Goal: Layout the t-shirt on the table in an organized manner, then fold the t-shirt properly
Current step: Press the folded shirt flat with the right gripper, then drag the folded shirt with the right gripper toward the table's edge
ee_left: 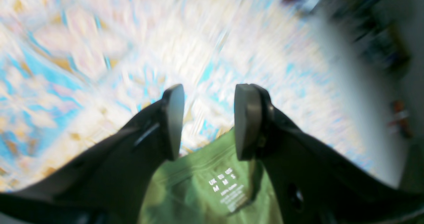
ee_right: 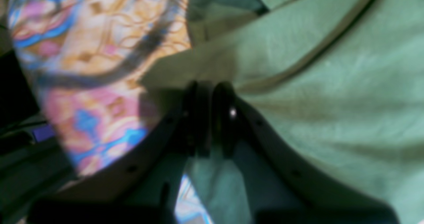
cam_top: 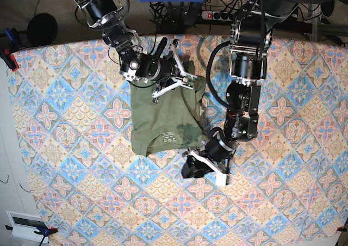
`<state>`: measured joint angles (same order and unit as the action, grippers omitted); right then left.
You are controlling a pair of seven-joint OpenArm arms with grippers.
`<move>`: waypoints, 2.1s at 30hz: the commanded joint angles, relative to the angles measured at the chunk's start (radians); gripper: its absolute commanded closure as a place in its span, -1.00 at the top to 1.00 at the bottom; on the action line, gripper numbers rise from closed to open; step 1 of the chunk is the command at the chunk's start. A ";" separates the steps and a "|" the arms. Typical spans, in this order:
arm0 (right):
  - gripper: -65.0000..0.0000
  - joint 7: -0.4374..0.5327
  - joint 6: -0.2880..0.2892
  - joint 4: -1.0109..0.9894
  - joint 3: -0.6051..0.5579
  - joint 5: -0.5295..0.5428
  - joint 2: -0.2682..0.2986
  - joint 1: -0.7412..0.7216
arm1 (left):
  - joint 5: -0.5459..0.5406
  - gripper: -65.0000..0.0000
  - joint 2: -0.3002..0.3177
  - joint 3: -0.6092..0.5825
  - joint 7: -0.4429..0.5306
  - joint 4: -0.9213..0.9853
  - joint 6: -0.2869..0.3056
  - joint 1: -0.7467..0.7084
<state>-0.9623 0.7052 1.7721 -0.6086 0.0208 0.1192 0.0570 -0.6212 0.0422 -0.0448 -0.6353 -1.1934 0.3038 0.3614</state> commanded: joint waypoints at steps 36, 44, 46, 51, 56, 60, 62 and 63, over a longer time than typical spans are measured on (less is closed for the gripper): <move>-0.84 0.176 -0.007 -0.587 0.261 0.011 -0.132 -0.296 | -0.308 -1.00 0.218 0.319 -0.091 -0.497 -0.001 -0.703; -0.84 0.177 -0.007 -0.588 0.418 0.011 -0.039 -0.293 | -0.308 -1.00 0.219 0.320 -0.131 -0.497 0.001 -0.706; -0.84 0.177 -0.007 -0.588 0.431 0.011 -0.010 -0.294 | -0.308 -1.00 0.218 0.319 -0.131 -0.497 0.001 -0.703; -0.84 0.177 -0.007 -0.582 0.433 0.012 0.055 -0.296 | -0.308 -1.00 0.215 0.317 -0.131 -0.497 0.001 -0.700; -0.84 0.165 -0.007 -0.450 0.431 0.012 0.079 -0.286 | -0.308 -1.00 0.210 0.317 -0.131 -0.497 0.001 -0.698; -0.84 0.144 -0.007 -0.254 0.431 0.014 0.078 -0.158 | -0.308 -1.00 0.212 0.282 -0.126 -0.495 0.001 -0.698; -0.84 0.099 -0.007 -0.182 0.431 0.014 0.076 -0.113 | -0.308 -1.00 0.215 0.263 -0.126 -0.495 0.001 -0.698; -0.84 0.092 -0.007 -0.159 0.431 0.014 0.075 -0.099 | -0.308 -1.00 0.215 0.260 -0.125 -0.495 0.001 -0.698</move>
<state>-0.8982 0.7033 1.5883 -0.1829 0.0261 0.1848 -0.0124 -0.9142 0.2447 0.2077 -0.7784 -1.6711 0.2955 -0.3435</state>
